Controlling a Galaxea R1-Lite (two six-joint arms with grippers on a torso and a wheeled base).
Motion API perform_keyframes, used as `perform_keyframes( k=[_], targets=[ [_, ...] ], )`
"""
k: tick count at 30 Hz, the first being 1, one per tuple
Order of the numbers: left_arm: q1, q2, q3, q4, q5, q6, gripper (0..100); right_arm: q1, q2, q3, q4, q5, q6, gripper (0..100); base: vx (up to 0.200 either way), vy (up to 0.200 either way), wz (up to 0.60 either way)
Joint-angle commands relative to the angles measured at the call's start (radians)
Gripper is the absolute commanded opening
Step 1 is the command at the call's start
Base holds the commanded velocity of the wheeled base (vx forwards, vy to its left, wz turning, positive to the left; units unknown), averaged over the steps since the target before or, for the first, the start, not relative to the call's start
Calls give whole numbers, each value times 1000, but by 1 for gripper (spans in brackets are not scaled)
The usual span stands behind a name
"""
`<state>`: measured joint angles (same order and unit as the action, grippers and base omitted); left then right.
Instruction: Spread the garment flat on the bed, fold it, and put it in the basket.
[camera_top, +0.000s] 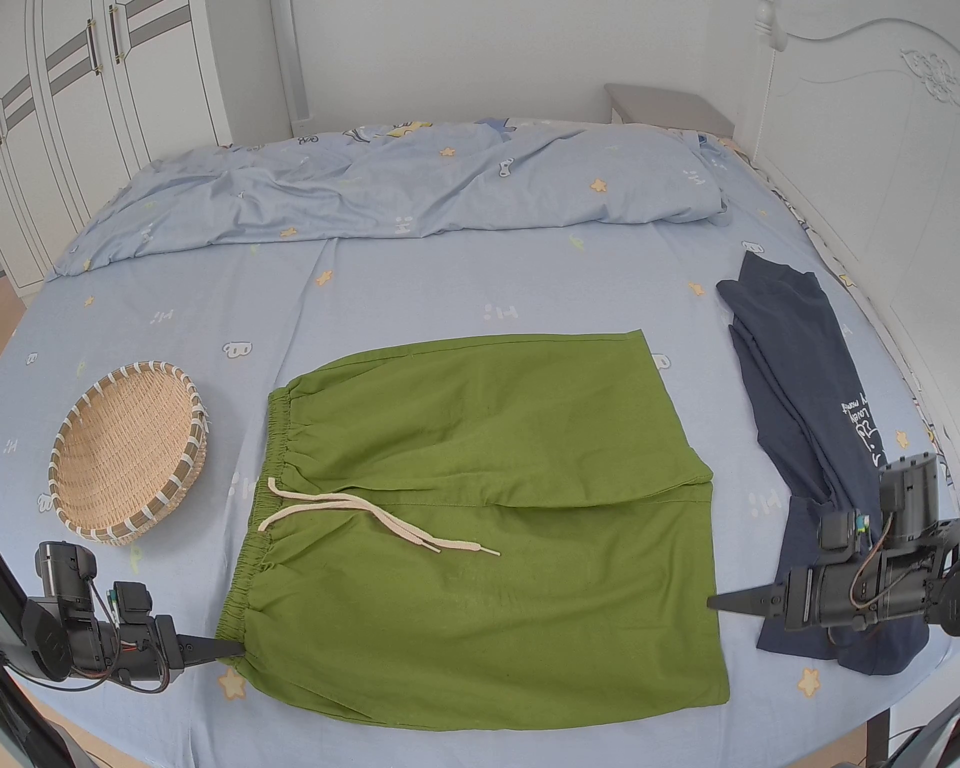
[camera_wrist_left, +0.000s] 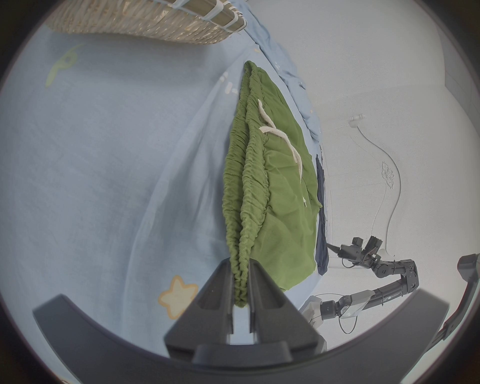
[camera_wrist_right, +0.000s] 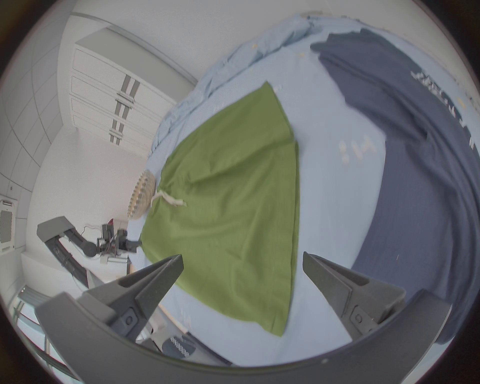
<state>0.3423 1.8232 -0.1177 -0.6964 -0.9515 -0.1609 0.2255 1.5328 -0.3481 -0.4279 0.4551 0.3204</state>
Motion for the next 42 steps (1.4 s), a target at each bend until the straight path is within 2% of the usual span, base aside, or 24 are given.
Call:
perform_keyframes(
  k=[1, 6, 11, 17, 27, 31, 32, 35, 42],
  targets=[
    [10, -16, 10, 0, -6, 21, 0, -17, 75, 93, -8, 56, -46, 100, 0, 0, 0],
    [9, 21, -8, -2, -6, 58, 0, -11, 147, 150, -40, 66, -124, 100, 0, 0, 0],
    [7, 38, -14, -23, -7, 58, 0, 15, 201, 196, -101, 73, -130, 100, 0, 0, 0],
    [-3, 38, -14, -34, -6, 58, 0, 21, 264, 213, -184, 111, -126, 100, 0, 0, 0],
    [7, 39, -16, -37, -6, 58, 0, 69, 283, 228, -195, 158, -110, 100, 0, 0, 0],
    [6, 33, -11, -37, -7, 58, 0, 69, 300, 228, -218, 163, -95, 100, 0, 0, 0],
    [7, 30, -8, -37, -7, 58, 0, 67, 319, 228, -256, 189, -67, 100, 0, 0, 0],
    [7, 28, -4, -37, -7, 58, 0, 69, 336, 228, -273, 214, -47, 100, 0, 0, 0],
    [7, 27, 6, -35, -7, 58, 0, 58, 372, 228, -302, 215, -43, 100, 0, 0, 0]
  ],
)
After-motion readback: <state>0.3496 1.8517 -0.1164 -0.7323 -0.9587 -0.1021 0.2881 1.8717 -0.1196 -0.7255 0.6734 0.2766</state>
